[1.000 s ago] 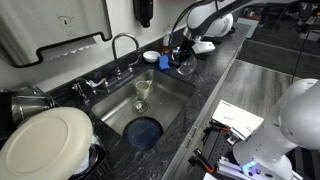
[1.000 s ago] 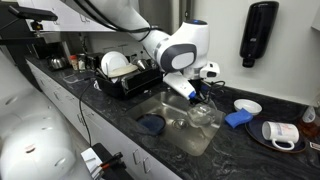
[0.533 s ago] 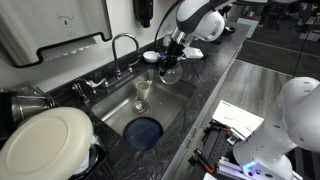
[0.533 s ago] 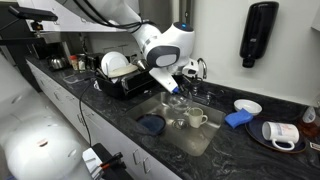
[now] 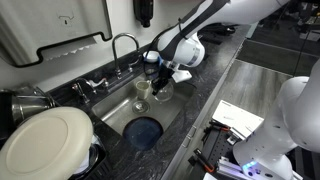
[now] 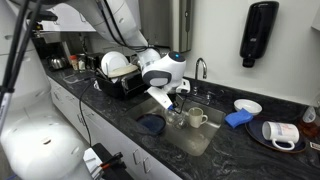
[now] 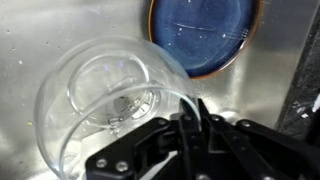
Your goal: Put the glass cup inside the sink
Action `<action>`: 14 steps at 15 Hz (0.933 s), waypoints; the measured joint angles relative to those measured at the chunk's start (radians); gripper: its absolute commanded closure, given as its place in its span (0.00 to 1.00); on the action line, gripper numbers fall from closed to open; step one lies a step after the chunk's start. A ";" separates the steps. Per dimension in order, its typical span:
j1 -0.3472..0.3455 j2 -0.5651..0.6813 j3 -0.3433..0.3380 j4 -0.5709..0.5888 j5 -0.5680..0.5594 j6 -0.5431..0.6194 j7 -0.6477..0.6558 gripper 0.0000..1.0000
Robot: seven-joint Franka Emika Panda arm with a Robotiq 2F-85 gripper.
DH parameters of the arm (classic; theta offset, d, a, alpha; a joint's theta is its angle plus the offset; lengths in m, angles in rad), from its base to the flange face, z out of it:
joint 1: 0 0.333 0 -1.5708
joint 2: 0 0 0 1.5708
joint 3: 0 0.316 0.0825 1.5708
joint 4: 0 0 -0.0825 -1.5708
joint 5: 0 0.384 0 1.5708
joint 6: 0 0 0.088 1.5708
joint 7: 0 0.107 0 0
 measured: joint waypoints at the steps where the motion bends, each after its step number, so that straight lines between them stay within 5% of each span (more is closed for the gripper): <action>1: 0.004 0.034 0.004 0.002 0.022 0.026 -0.020 0.98; 8: 0.000 0.246 0.032 0.062 0.203 0.090 -0.179 0.98; 9: -0.004 0.274 0.038 0.079 0.235 0.088 -0.206 0.68; 14: -0.013 0.375 0.044 0.146 0.292 0.088 -0.252 0.40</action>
